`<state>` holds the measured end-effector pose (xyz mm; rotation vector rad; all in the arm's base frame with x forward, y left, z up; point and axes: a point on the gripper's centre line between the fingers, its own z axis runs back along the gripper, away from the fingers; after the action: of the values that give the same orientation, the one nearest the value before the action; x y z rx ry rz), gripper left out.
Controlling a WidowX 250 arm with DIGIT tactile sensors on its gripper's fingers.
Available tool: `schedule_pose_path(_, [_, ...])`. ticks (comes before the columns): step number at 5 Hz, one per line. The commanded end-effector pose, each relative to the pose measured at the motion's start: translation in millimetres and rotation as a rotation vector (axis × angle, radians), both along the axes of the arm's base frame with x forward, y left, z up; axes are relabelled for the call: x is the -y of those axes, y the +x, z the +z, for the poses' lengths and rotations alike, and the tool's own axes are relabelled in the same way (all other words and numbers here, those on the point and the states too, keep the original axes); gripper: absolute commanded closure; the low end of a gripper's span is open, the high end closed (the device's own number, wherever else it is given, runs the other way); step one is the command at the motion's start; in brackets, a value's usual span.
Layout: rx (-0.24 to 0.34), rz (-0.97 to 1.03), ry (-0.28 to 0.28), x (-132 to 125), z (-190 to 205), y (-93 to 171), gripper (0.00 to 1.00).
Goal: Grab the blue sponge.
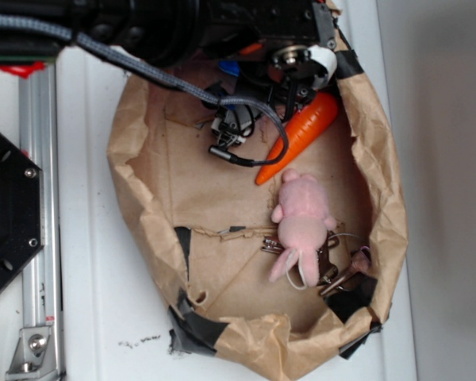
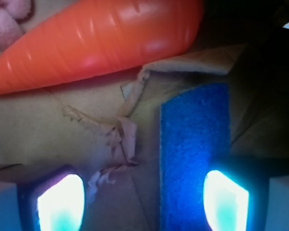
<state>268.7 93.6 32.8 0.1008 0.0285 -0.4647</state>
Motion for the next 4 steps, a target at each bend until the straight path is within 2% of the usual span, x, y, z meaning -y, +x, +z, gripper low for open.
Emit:
schedule_pose_path(1, [-0.024,0.001,-0.009,-9.8,-3.6,0.1,0.0])
schedule_pose_path(2, [0.026,0.046,0.033,-28.6,-2.0,0.0,0.0])
schedule_pose_path(3, [0.02,0.049,0.016,-28.1,0.7,-1.5,0.0])
schedule_pose_path(4, [-0.002,0.045,0.003,-23.3,-2.8,-4.2,0.04])
